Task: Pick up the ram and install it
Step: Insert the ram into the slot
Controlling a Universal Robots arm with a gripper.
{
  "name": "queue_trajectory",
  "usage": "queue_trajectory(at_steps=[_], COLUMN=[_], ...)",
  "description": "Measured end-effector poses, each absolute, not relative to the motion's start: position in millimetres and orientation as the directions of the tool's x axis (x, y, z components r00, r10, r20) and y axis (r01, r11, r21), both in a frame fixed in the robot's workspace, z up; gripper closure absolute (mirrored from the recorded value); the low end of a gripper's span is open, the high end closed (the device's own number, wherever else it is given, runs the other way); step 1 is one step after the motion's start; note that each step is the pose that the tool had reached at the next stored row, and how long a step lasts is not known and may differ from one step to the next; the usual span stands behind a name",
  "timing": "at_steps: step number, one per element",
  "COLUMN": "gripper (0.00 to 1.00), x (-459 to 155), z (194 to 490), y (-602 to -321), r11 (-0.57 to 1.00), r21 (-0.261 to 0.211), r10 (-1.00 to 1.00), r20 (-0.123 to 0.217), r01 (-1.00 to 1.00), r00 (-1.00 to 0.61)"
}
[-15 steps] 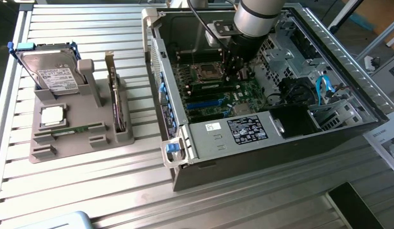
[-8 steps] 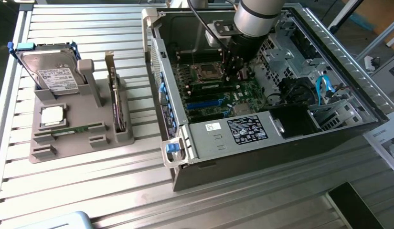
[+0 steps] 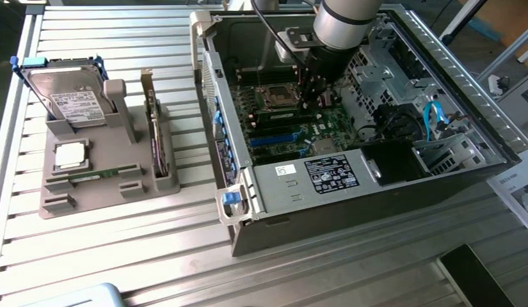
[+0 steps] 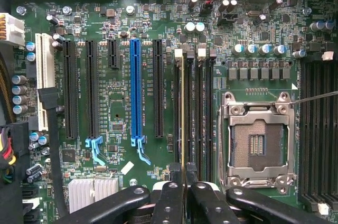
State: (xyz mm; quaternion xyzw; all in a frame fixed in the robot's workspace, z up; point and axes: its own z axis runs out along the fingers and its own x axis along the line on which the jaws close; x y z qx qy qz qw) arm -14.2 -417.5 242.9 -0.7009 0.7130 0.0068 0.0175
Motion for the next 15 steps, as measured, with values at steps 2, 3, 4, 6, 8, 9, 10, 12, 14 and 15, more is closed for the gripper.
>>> queue_trajectory(at_steps=[2, 3, 4, 6, 8, 9, 10, 12, 14, 15], gripper=[0.88, 0.88, 0.88, 0.88, 0.88, 0.88, 0.88, 0.88, 0.88, 0.88], x=[-14.3, -14.3, -14.3, -14.3, -14.3, -14.3, -14.3, -14.3, -14.3, -14.3], z=[242.9, 242.8, 242.6, 241.6, 240.8, 240.4, 240.1, 239.6, 238.4, 237.6], y=[-417.5, -417.5, -417.6, -417.8, -417.9, -418.0, -418.0, -418.1, -418.0, -418.1], r11=[0.017, 0.017, 0.017, 0.017, 0.017, 0.017, 0.017, 0.017, 0.017, 0.017], r21=[-0.015, -0.015, -0.015, -0.015, -0.015, -0.015, -0.015, -0.015, -0.015, -0.015], r10=[-0.999, -0.999, -0.999, -0.999, -0.999, -0.999, -0.999, -0.999, -0.999, -0.999], r20=[-0.035, -0.035, -0.035, -0.035, -0.035, -0.035, -0.035, -0.035, -0.035, -0.034], r01=[-1.0, -1.0, -1.0, -1.0, -1.0, -1.0, -1.0, -1.0, -1.0, -1.0], r00=[-0.017, -0.017, -0.017, -0.017, -0.017, -0.017, -0.017, -0.017, -0.017, -0.017])
